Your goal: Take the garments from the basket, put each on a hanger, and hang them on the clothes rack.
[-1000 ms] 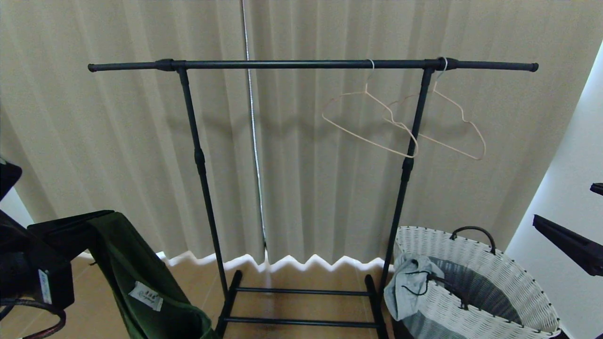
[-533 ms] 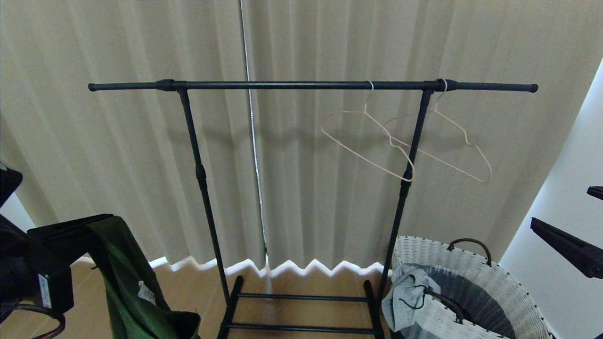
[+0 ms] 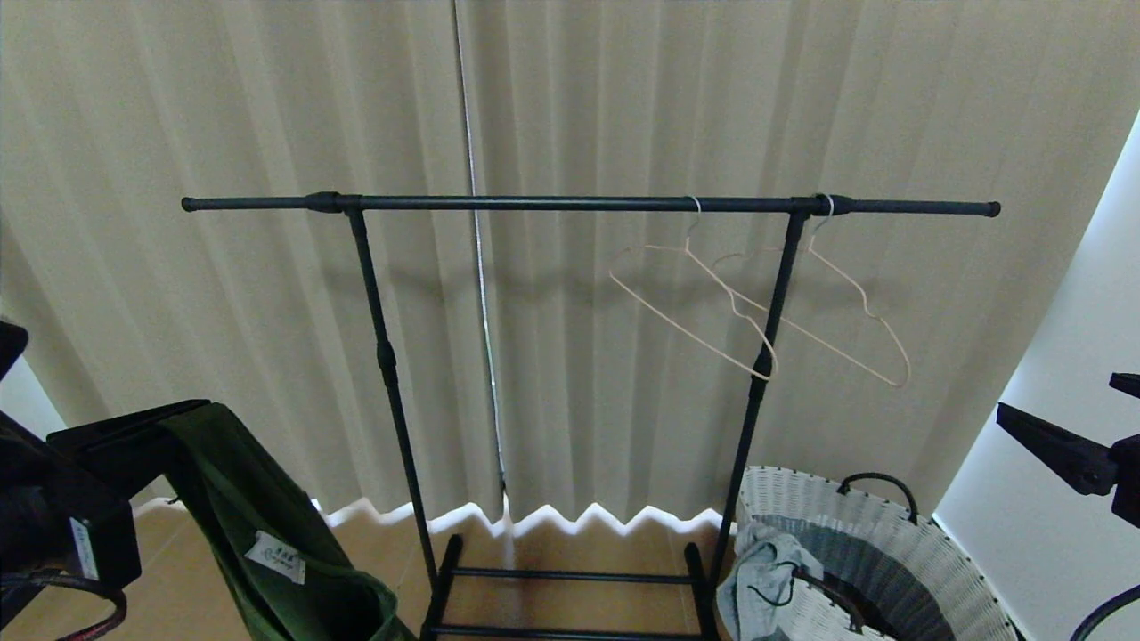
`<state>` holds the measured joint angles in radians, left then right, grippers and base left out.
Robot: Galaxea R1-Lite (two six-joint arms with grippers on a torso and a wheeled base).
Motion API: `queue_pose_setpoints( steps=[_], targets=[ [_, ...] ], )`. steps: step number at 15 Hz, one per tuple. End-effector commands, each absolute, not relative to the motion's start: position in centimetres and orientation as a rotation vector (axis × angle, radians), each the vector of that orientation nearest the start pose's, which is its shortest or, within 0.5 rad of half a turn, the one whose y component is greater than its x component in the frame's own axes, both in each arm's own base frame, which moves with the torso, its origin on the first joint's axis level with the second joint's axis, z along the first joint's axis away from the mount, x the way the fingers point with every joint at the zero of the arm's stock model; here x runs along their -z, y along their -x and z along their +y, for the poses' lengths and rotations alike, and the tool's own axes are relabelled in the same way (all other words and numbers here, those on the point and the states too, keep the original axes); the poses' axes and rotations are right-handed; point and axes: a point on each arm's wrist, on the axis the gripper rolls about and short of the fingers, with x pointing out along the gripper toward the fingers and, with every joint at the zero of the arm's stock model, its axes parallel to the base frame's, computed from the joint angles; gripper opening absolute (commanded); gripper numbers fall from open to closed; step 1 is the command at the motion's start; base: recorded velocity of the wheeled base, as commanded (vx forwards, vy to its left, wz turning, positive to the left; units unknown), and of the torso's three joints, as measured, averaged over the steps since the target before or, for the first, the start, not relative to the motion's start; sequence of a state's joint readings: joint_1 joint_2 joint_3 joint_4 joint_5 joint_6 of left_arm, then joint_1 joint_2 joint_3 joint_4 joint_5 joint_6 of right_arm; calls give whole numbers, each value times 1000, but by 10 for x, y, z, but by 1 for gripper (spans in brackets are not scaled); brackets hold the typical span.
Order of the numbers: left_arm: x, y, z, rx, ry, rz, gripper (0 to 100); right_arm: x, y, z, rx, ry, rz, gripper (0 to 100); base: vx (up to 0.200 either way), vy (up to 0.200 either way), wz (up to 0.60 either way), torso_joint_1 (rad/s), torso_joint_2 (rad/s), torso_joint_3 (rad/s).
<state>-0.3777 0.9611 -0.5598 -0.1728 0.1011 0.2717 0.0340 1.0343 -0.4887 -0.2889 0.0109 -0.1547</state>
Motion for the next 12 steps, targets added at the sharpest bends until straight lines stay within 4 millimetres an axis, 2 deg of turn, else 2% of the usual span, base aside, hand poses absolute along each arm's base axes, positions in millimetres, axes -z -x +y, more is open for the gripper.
queue_pose_setpoints(
  steps=[1, 12],
  targets=[
    [-223, -110, -41, 299, -321, 187, 0, -200, -140, 4, -61, 156, 288, 100, 0, 0, 0, 36, -61, -36],
    [-219, -110, -37, 271, -326, 203, 0, -196, -139, 6, -79, 193, 329, 100, 0, 0, 0, 0, 0, 0]
  ],
)
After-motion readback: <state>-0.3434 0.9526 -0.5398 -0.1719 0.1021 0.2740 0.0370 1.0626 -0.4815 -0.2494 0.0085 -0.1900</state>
